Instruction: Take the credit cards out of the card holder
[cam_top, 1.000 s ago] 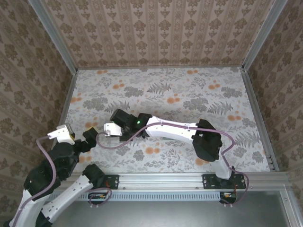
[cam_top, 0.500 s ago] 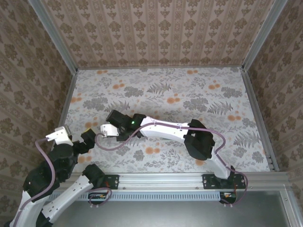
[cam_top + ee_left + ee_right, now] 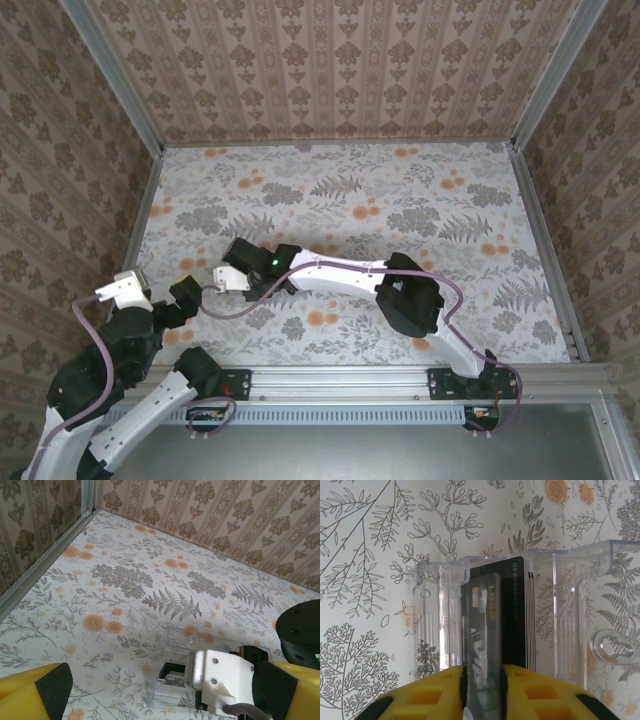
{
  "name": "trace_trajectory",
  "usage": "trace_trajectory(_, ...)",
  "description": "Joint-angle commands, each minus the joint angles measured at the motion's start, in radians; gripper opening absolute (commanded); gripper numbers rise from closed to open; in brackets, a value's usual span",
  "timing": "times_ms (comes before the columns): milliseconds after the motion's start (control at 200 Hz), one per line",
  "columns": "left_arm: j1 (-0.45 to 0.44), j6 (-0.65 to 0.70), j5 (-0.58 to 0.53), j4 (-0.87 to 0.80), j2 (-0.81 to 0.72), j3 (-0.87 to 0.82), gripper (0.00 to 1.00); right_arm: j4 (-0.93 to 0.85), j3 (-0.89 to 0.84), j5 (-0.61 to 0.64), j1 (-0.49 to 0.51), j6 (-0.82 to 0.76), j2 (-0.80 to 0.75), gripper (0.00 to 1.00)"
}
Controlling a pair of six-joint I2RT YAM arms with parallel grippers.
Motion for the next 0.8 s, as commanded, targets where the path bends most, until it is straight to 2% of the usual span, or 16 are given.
trace_trajectory(0,0.002,-0.009,0.001,0.019,-0.013,0.007,1.00,-0.010,0.013,0.043,-0.003,0.020,0.029,0.29)
trace_trajectory(275,0.002,-0.009,0.004,0.023,-0.012,0.006,1.00,0.063,-0.019,0.081,-0.009,0.035,0.000,0.32)
trace_trajectory(795,0.002,-0.005,0.010,0.026,-0.014,-0.001,1.00,0.137,-0.090,0.068,-0.007,0.049,-0.079,0.32)
